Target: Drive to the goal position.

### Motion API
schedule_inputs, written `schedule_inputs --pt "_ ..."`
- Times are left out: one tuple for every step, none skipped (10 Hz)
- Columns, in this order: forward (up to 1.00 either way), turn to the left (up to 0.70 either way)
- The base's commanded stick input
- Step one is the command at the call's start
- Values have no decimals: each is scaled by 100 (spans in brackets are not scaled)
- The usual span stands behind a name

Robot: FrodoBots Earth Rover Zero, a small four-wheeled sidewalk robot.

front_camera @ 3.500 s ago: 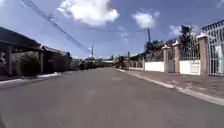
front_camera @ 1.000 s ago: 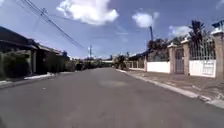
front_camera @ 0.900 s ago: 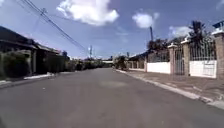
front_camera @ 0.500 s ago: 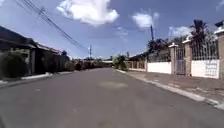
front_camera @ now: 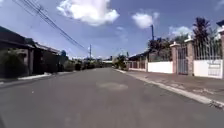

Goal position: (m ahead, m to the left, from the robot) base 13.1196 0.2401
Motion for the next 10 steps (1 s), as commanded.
schedule_inputs --pt "45 0" --pt "45 0" --pt "45 0" --pt "45 0" --pt "45 0" --pt "45 3" --pt "45 9" --pt "45 15" --pt "45 21" --pt "45 27"
